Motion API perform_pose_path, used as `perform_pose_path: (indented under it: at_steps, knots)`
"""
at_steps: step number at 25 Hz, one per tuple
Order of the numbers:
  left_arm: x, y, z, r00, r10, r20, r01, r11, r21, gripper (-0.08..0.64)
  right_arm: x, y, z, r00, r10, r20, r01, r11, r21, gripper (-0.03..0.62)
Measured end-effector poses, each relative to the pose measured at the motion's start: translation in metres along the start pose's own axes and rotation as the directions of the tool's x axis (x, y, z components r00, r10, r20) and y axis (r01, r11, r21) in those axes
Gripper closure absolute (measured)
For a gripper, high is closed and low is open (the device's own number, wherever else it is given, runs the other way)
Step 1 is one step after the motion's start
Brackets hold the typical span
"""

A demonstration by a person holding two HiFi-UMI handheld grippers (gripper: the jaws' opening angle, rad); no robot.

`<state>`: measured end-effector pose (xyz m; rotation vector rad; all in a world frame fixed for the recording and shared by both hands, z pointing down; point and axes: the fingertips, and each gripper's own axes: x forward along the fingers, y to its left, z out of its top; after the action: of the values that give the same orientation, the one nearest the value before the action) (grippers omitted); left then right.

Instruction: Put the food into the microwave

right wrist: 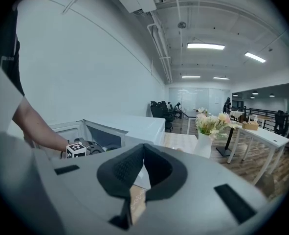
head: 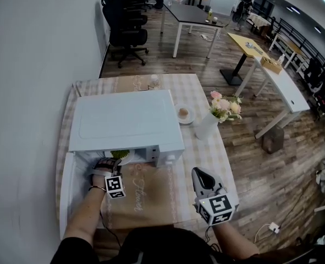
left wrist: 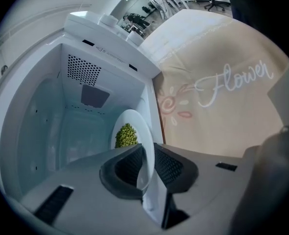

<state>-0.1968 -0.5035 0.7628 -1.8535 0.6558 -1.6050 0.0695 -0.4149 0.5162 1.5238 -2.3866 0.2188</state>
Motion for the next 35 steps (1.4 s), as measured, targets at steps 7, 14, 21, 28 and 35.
perform_pose_path:
  at_steps: [7, 14, 21, 28, 35]
  knots:
    - [-0.008, -0.005, -0.006, 1.0, 0.015, 0.005, -0.015, 0.999, -0.038, 0.459, 0.003, 0.003, 0.0, 1.0, 0.021, 0.017, -0.021, 1.0, -0.023, 0.583]
    - [-0.02, -0.005, -0.001, 0.999, 0.027, 0.02, -0.025, 0.995, -0.096, 0.541, 0.003, 0.002, 0.001, 0.999, 0.029, 0.028, -0.028, 0.999, -0.025, 0.583]
    - [-0.01, 0.006, -0.004, 1.0, 0.009, 0.01, -0.008, 0.996, -0.092, 0.541, -0.001, 0.001, 0.002, 1.0, 0.023, 0.019, -0.022, 0.999, -0.031, 0.583]
    - [0.0, 0.014, -0.007, 1.0, 0.004, 0.013, -0.003, 0.994, -0.106, 0.541, -0.001, -0.002, 0.001, 1.0, 0.006, 0.013, -0.005, 1.0, -0.027, 0.583]
    - [0.012, 0.025, -0.017, 1.0, 0.008, -0.025, -0.012, 0.988, -0.152, 0.54, -0.003, -0.001, -0.002, 1.0, 0.005, 0.008, -0.005, 1.0, -0.017, 0.583]
